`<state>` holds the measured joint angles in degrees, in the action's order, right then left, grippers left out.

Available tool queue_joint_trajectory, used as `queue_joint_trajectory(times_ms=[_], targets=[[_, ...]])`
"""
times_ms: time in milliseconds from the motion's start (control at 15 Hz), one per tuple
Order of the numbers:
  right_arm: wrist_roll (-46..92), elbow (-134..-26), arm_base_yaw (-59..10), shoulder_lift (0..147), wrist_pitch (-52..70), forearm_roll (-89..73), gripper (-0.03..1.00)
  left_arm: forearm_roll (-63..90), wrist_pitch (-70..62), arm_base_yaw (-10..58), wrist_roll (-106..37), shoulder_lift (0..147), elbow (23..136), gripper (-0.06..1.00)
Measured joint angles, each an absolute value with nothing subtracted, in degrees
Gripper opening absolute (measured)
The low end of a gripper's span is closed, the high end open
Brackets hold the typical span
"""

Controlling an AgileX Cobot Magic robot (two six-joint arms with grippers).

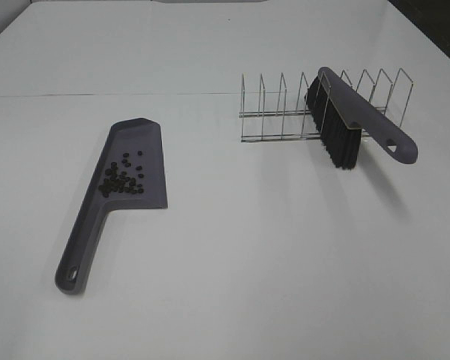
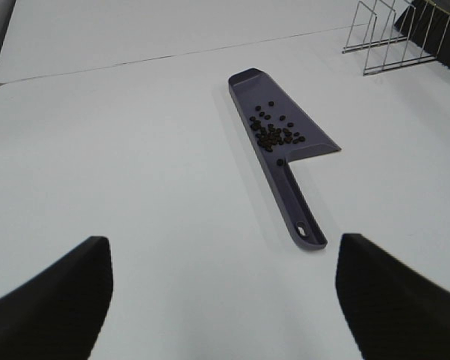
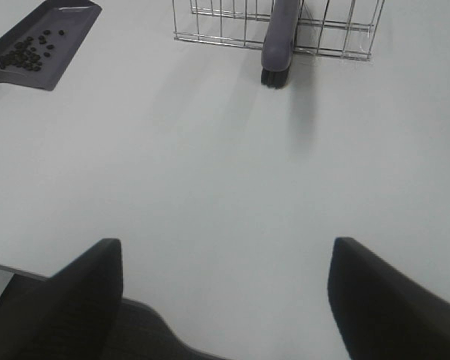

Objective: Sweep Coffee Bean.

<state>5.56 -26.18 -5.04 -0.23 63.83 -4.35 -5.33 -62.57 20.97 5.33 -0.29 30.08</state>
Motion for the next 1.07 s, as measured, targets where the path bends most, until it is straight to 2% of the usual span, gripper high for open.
queue_joint_trajectory(times_ms=[400, 800, 1067], targets=[[5.5, -26.18, -5.04, -0.23, 63.83, -4.41, 0.72, -5.27, -62.57, 20.0, 5.27, -0.29, 30.08, 0.75], [5.5, -26.18, -5.04, -0.23, 63.83, -4.41, 0.72, -5.27, -62.51, -0.11, 5.21, -0.34, 30.08, 0.75], [5.44, -26.18, -5.04, -0.23, 63.83, -4.41, 0.72, -5.33, -62.51, -0.4, 5.21, -0.34, 30.08, 0.75]])
